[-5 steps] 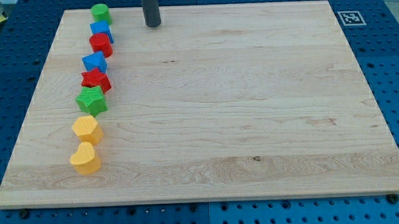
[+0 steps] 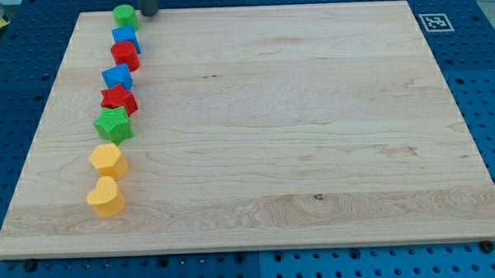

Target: Push the green circle to the top right corner of the board

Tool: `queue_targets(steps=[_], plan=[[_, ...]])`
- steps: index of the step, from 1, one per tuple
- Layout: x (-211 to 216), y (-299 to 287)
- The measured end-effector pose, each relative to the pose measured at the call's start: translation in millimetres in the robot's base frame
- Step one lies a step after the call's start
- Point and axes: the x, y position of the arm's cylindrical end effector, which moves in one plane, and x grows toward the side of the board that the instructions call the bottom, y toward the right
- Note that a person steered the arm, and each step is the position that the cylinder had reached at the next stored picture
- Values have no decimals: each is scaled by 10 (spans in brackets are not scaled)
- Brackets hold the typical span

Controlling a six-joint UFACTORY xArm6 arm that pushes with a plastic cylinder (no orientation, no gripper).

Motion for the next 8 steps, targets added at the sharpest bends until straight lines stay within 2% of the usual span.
queue_targets(steps=[3,5,6,8], plan=[[-5,-119],[-3,-1095],[10,-1088],[340,-1076]])
